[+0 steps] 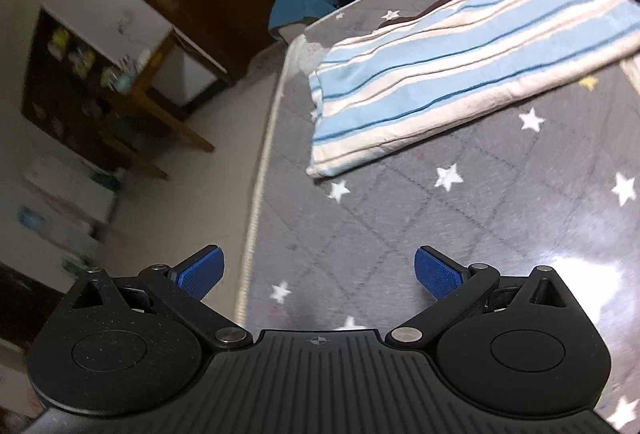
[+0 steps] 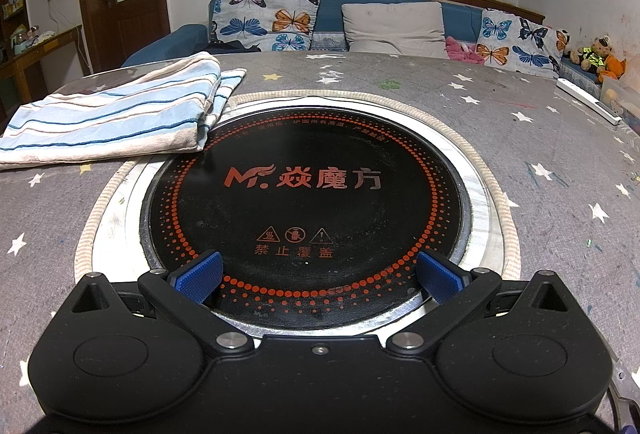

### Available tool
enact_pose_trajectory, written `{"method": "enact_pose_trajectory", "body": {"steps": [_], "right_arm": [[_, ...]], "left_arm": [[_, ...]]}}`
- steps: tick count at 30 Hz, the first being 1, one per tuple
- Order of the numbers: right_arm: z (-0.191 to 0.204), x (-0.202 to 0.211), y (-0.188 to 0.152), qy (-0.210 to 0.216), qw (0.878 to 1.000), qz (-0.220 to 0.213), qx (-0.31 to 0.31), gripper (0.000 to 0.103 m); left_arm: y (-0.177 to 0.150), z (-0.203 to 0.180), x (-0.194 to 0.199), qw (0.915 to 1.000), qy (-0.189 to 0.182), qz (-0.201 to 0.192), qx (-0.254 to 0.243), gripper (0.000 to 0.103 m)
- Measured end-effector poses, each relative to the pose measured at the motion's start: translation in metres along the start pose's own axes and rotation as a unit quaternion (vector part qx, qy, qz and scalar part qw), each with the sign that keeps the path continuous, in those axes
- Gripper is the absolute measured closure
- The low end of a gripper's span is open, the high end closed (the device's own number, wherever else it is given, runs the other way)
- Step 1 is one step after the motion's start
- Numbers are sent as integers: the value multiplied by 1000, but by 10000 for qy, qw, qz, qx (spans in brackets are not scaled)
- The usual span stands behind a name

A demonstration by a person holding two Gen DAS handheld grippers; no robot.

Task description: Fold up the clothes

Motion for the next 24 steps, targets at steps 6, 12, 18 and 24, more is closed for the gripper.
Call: {"method": "enact_pose_trajectory", "body": {"steps": [6, 12, 18, 24], "right_arm": [[0, 0, 0, 2, 10000, 0, -2, 0], [0, 0, 0, 1, 10000, -1, -2, 0], [0, 0, 0, 2, 10000, -1, -2, 0], [0, 0, 0, 2, 10000, -1, -2, 0]], "left_arm": [[0, 0, 3, 9994, -348, 49, 22, 0], [2, 5, -3, 9934, -1050, 300, 345, 0], [3, 6, -8, 9848, -1557, 522, 572, 0], [2, 7, -10, 9777, -1860, 634, 746, 0]]}}
Point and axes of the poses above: each gripper's, at about its wrist camera, not at the fingertips, and x roughly against the way its jaws point, z to its left, y to its top, the point moved 2 cm from there along -x, roughly the way its jaws point, and after that the axes turned 9 degrees about -y, right-handed, at the moved point
